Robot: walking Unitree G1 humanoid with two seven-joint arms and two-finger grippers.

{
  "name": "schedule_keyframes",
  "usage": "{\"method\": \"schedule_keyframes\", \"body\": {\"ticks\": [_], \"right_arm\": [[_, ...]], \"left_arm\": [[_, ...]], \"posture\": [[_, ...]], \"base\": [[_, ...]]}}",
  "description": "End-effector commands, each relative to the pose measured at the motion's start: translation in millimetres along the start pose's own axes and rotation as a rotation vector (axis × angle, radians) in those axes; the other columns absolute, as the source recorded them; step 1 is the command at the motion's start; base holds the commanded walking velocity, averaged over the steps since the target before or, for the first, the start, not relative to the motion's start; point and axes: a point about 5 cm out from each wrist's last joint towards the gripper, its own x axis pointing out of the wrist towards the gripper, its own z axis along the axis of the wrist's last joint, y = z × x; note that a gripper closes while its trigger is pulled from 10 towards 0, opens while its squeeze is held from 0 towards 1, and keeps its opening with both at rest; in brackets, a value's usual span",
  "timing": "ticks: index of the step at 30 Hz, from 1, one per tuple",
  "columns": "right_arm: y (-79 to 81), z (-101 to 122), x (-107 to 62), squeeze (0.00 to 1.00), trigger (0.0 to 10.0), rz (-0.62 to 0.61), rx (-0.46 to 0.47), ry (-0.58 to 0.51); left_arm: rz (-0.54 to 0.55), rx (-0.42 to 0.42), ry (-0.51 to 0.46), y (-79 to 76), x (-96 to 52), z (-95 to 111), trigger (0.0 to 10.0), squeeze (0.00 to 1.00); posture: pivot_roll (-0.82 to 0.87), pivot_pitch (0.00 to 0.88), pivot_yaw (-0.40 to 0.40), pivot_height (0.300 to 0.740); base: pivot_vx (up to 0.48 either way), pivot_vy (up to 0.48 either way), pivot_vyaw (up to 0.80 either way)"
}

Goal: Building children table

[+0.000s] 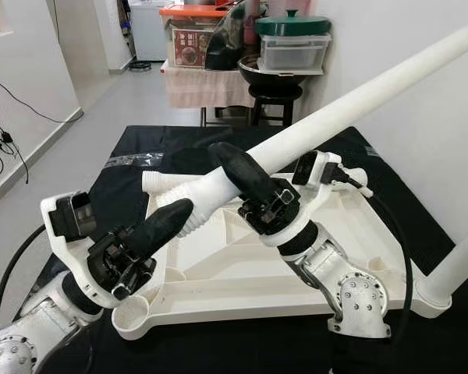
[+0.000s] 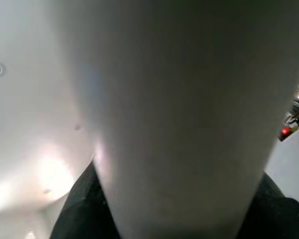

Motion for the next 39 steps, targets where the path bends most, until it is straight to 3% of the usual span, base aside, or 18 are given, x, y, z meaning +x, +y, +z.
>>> {"method": "schedule_keyframes", "body": {"ticks": [1, 12, 13, 14, 15, 26, 32, 34, 37, 39], "right_arm": [[12.5, -5.9, 13.2, 0.0, 0.0, 0.094, 0.006, 0.016], [9.9, -3.9, 15.5, 0.0, 0.0, 0.076, -0.016, -0.015], [9.3, -3.6, 15.6, 0.0, 0.0, 0.073, -0.027, -0.018], [9.3, -3.6, 15.6, 0.0, 0.0, 0.073, -0.027, -0.018], [8.3, -2.8, 15.5, 0.0, 0.0, 0.067, -0.036, -0.022], [-0.7, 11.7, 11.1, 0.0, 0.0, 0.004, -0.096, -0.061], [-11.4, 30.2, 4.3, 0.0, 0.0, -0.093, -0.159, -0.113], [-13.8, 35.1, 2.1, 0.0, 0.0, -0.119, -0.176, -0.125], [-22.3, 52.3, -10.3, 0.0, 0.0, -0.22, -0.249, -0.151], [-26.7, 57.0, -16.3, 0.0, 0.0, -0.272, -0.284, -0.146]], "left_arm": [[0.033, -0.024, 0.042, 4.3, -1.0, -8.0, 0.0, 0.0], [0.045, -0.036, 0.034, 7.6, 1.2, -13.1, 0.0, 0.0], [0.071, -0.051, 0.035, 9.8, 1.1, -15.4, 6.0, 0.0], [0.071, -0.051, 0.035, 9.8, 1.1, -15.4, 6.0, 0.0], [0.075, -0.065, 0.033, 10.6, 1.4, -16.9, 10.0, 0.98], [0.037, -0.088, 0.028, 2.4, -2.3, -17.7, 10.0, 1.0], [0.068, -0.087, 0.07, -1.5, -19.9, -19.4, 10.0, 1.0], [0.087, -0.084, 0.084, -2.0, -26.1, -19.6, 10.0, 1.0], [0.224, -0.006, 0.079, 3.7, -45.7, -10.7, 10.0, 1.0], [0.283, 0.038, 0.081, 7.2, -47.3, -7.7, 10.0, 1.0]], "posture": [[-0.04, 0.0, -0.033, 0.74], [-0.03, 0.0, -0.03, 0.74], [-0.03, 0.0, -0.028, 0.74], [-0.03, 0.0, -0.028, 0.74], [-0.03, 0.0, -0.026, 0.74], [-0.04, 0.0, -0.028, 0.74], [-0.04, 0.0, -0.026, 0.74], [-0.04, 0.0, -0.026, 0.74], [-0.04, 0.0, -0.031, 0.74], [-0.04, 0.0, -0.033, 0.74]], "base": [[0.0, 0.0, 0.0], [0.0, 0.0, 0.0], [0.0, 0.0, 0.0], [0.0, 0.0, 0.0], [0.0, 0.0, 0.0], [0.0, 0.0, 0.0], [0.0, 0.0, 0.0], [0.0, 0.0, 0.0], [0.0, 0.0, 0.0], [0.0, 0.0, 0.0]]}}
